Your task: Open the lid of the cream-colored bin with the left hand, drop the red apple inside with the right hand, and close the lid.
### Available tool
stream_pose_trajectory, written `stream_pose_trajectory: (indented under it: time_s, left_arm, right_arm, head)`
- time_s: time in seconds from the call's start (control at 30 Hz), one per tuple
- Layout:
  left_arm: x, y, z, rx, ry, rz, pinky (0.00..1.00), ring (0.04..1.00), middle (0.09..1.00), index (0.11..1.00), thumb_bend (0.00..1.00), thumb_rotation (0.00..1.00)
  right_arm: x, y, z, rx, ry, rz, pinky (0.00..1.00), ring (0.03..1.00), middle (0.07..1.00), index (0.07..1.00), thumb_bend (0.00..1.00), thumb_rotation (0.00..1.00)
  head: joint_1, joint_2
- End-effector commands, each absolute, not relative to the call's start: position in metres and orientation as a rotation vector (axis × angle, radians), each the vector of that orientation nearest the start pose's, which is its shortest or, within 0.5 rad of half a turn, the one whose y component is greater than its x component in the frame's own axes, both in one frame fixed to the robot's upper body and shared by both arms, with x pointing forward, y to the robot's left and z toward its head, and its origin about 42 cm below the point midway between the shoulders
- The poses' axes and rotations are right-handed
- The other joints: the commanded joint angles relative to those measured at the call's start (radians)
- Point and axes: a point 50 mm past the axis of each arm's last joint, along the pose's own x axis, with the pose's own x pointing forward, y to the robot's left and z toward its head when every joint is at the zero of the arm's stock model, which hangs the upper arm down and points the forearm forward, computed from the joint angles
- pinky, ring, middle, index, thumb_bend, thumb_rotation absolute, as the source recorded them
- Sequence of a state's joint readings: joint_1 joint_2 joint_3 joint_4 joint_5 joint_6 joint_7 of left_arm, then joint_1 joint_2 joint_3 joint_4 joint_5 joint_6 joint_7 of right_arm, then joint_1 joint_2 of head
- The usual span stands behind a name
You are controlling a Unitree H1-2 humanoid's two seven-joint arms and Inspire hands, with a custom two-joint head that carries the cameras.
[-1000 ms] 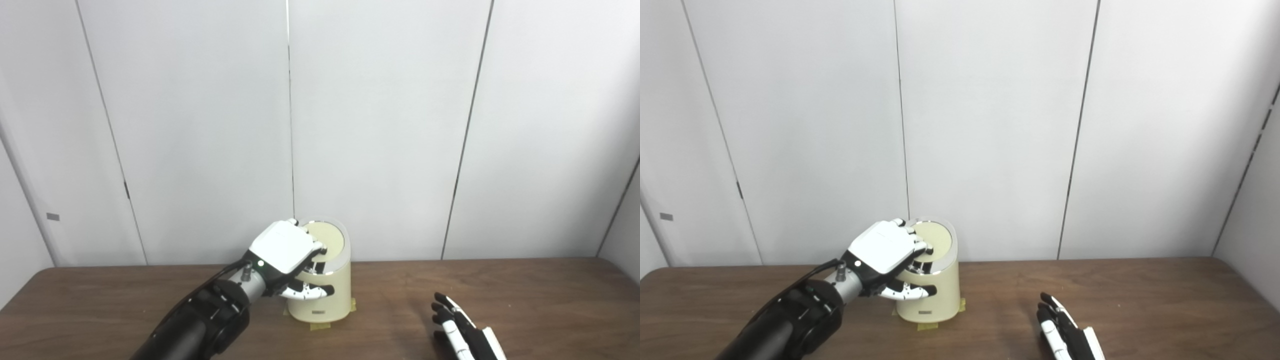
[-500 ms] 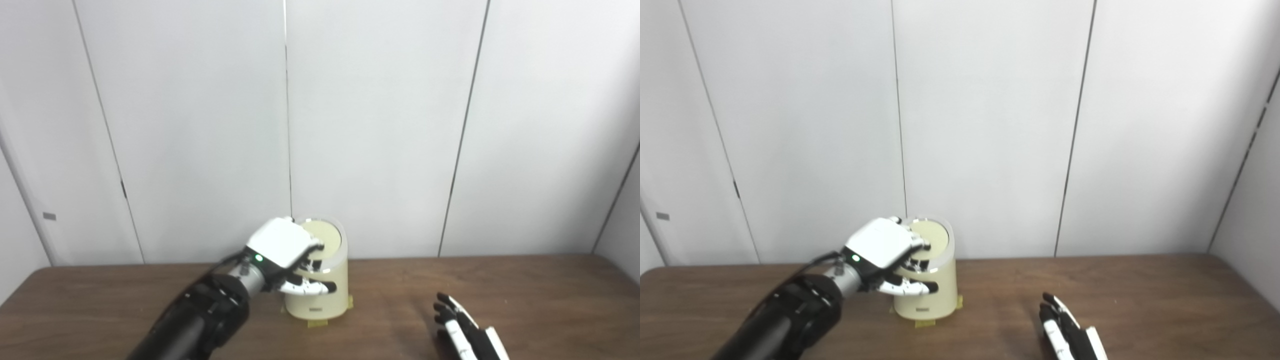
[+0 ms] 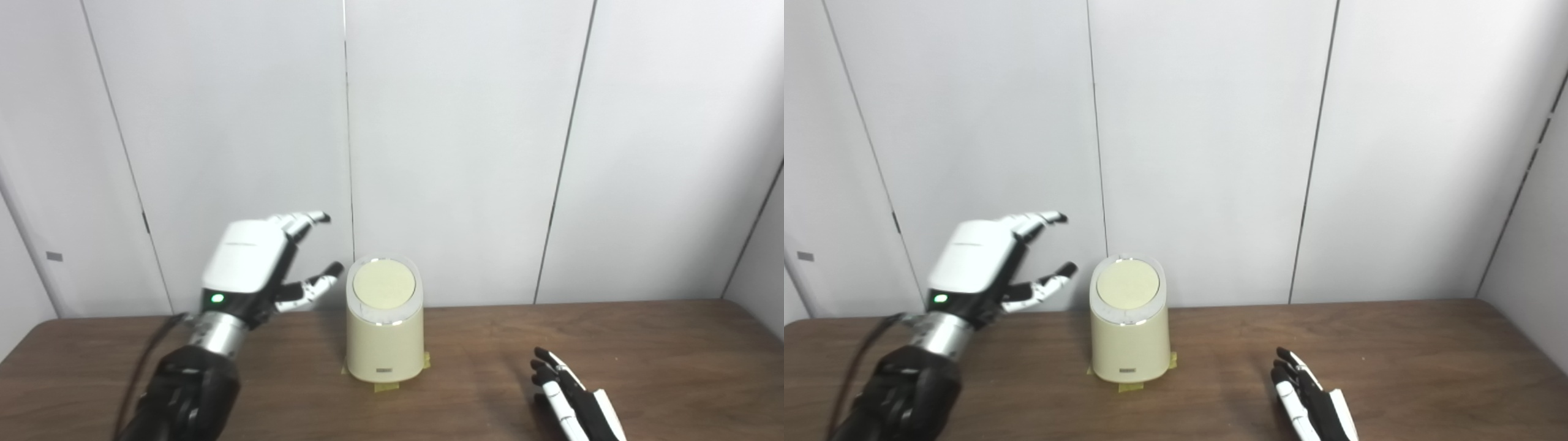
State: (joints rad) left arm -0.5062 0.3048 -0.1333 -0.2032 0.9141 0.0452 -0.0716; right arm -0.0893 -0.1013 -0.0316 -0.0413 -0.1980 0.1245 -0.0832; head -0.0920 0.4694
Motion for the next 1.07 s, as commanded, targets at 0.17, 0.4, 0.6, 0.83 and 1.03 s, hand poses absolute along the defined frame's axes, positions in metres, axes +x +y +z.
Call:
stream_pose_trajectory:
  time_s: [0.17, 0.4, 0.6, 0.83, 1.03]
  left_arm:
    - [0.352, 0.239, 0.3, 0.991, -0.608, 0.106, 0.64, 0.736, 0.766, 0.778, 0.41, 0.32]
    - [0.335, 0.255, 0.235, 0.608, -0.279, -0.05, 0.68, 0.757, 0.78, 0.796, 0.34, 0.28]
    - [0.322, 0.265, 0.199, 0.313, -0.123, -0.074, 0.81, 0.842, 0.844, 0.855, 0.26, 0.32]
    - [0.317, 0.27, 0.167, 0.033, -0.094, -0.089, 0.98, 0.982, 0.992, 0.993, 0.28, 0.63]
    - [0.316, 0.274, 0.143, -0.011, -0.086, -0.047, 1.0, 1.0, 1.0, 1.0, 0.31, 0.81]
  right_arm:
    - [0.322, -0.25, 0.149, -0.296, -0.082, -0.134, 0.79, 0.845, 0.867, 0.882, 0.55, 0.95]
    - [0.321, -0.247, 0.153, -0.29, -0.092, -0.12, 0.79, 0.849, 0.873, 0.887, 0.53, 0.94]
    - [0.32, -0.247, 0.157, -0.283, -0.101, -0.113, 0.79, 0.854, 0.879, 0.892, 0.54, 0.94]
    - [0.316, -0.243, 0.163, -0.257, -0.113, -0.09, 0.8, 0.863, 0.888, 0.901, 0.53, 0.93]
    - [0.314, -0.242, 0.169, -0.203, -0.118, -0.079, 0.83, 0.898, 0.91, 0.916, 0.53, 0.94]
  head:
    - [-0.003, 0.012]
    - [-0.007, 0.016]
    - [-0.001, 0.021]
    - [-0.002, 0.026]
    - [0.005, 0.04]
